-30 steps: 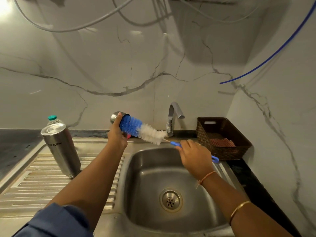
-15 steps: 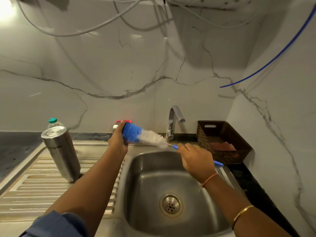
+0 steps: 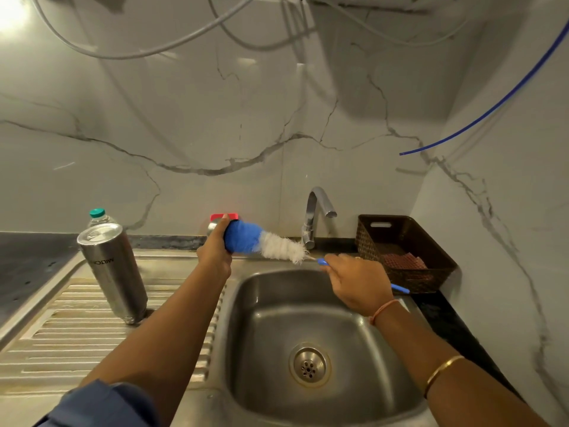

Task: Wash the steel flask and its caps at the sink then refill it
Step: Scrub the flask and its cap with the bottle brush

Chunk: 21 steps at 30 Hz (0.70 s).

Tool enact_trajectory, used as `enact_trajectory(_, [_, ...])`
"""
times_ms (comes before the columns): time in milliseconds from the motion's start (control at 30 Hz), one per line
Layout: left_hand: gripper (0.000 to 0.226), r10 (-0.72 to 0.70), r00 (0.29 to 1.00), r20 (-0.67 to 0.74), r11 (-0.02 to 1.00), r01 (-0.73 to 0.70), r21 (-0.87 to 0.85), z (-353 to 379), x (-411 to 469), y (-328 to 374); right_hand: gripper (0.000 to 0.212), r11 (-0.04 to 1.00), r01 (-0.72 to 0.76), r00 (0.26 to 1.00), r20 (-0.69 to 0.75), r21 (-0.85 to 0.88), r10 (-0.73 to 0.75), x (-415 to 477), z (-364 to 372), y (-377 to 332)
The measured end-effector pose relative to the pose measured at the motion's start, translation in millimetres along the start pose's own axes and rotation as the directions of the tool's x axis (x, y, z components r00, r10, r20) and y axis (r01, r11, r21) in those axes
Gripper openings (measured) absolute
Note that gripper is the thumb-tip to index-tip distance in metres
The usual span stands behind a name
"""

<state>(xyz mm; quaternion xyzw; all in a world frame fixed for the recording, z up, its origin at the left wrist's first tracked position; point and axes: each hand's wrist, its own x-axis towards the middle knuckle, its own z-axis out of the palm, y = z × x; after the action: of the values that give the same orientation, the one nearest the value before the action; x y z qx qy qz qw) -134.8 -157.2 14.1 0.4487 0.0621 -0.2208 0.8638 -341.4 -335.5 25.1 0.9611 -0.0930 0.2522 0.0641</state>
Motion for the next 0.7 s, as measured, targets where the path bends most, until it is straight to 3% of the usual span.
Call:
enact_trajectory(33, [0.067, -0.002, 0.999, 0.046, 1.0, 0.002, -0.002, 0, -2, 0, 0.019, 0.967, -0.123, 0.983, 0.162, 0.224, 0.087, 1, -2, 0])
enact_trajectory(67, [0.065, -0.01, 0.996, 0.093, 1.0, 0.011, -0.009, 0, -3, 0, 0.025, 0.832, -0.295, 0.926, 0.354, 0.47, 0.128, 2, -2, 1])
enact_trajectory(100, [0.062, -0.028, 0.992, 0.124, 0.999, 0.032, -0.029, 1, -3, 1, 0.028, 0.616, -0.465, 0.853, 0.509, 0.636, 0.119, 3, -5, 1])
enact_trajectory(133, [0.06, -0.055, 0.991, 0.126, 0.996, 0.063, -0.064, 2, -4, 3, 0.03, 0.432, -0.571, 0.798, 0.595, 0.699, 0.092, 4, -6, 0])
enact_trajectory(167, [0.058, -0.078, 0.991, 0.113, 0.991, 0.089, -0.097, 3, -5, 4, 0.03, 0.371, -0.59, 0.788, 0.613, 0.717, 0.068, 5, -7, -1])
enact_trajectory(200, [0.054, -0.087, 0.991, 0.098, 0.988, 0.098, -0.119, 5, -6, 6, 0.027, 0.409, -0.572, 0.795, 0.604, 0.711, 0.061, 6, -7, -4])
enact_trajectory(267, [0.043, -0.095, 0.993, 0.064, 0.985, 0.103, -0.136, 7, -6, 7, 0.016, 0.787, -0.284, 0.919, 0.39, 0.548, 0.06, 6, -7, -9])
enact_trajectory(300, [0.039, -0.104, 0.993, 0.046, 0.985, 0.11, -0.137, 7, -7, 5, 0.021, 0.953, -0.09, 0.972, 0.232, 0.291, 0.022, 4, -3, -9])
enact_trajectory(333, [0.037, -0.116, 0.993, 0.027, 0.983, 0.119, -0.141, 7, -8, 4, 0.027, 0.998, 0.017, 0.991, 0.133, 0.053, -0.024, 3, 2, -9])
enact_trajectory(400, [0.036, -0.133, 0.991, 0.007, 0.983, 0.132, -0.131, 4, -8, -2, 0.026, 0.98, 0.076, 0.997, -0.007, -0.182, -0.079, 3, 2, -11])
enact_trajectory(433, [0.035, -0.13, 0.991, 0.019, 0.985, 0.131, -0.111, 2, -9, -3, 0.019, 0.989, 0.047, 0.999, 0.013, -0.138, -0.045, 4, 0, -13])
enact_trajectory(500, [0.029, -0.108, 0.992, 0.059, 0.992, 0.111, -0.059, -1, -8, -4, 0.021, 0.967, -0.137, 0.97, 0.229, 0.217, 0.086, 9, -7, -11])
enact_trajectory(567, [0.027, -0.092, 0.992, 0.088, 0.996, 0.093, -0.001, -3, -6, -2, 0.025, 0.791, -0.388, 0.865, 0.483, 0.474, 0.135, 12, -10, -3])
enact_trajectory(700, [0.025, -0.067, 0.996, 0.058, 0.987, 0.058, 0.147, -1, -7, -1, 0.028, 0.587, -0.588, 0.752, 0.643, 0.556, 0.145, 13, -21, 12])
